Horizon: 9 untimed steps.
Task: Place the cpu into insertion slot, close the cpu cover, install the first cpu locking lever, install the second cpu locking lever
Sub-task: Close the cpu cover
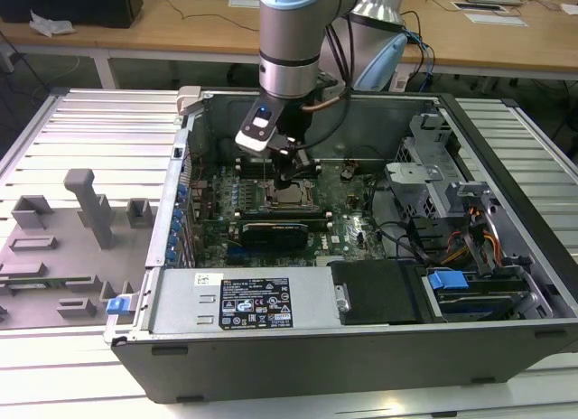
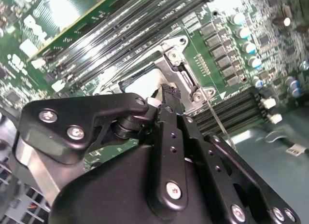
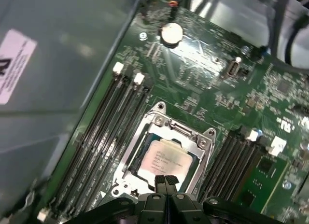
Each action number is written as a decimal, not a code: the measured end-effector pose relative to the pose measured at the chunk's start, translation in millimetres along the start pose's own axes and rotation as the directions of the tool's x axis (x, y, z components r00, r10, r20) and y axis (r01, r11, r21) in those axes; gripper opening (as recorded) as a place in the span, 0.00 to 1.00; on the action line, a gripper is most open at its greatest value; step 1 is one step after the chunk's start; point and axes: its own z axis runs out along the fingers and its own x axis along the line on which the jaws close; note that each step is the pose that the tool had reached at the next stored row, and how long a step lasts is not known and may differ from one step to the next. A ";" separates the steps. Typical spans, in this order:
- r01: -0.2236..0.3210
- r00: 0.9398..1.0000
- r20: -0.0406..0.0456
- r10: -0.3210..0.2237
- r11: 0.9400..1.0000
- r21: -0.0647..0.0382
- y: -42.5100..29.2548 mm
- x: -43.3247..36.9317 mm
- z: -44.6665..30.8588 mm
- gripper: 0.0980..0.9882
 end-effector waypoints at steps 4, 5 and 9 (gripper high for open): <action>0.093 0.996 0.003 -0.093 0.996 -0.001 0.0 0.0 0.0 0.01; 0.112 0.994 0.003 -0.112 0.994 -0.001 0.0 0.0 0.0 0.01; 0.205 0.979 0.004 -0.205 0.979 -0.003 0.0 0.0 0.1 0.01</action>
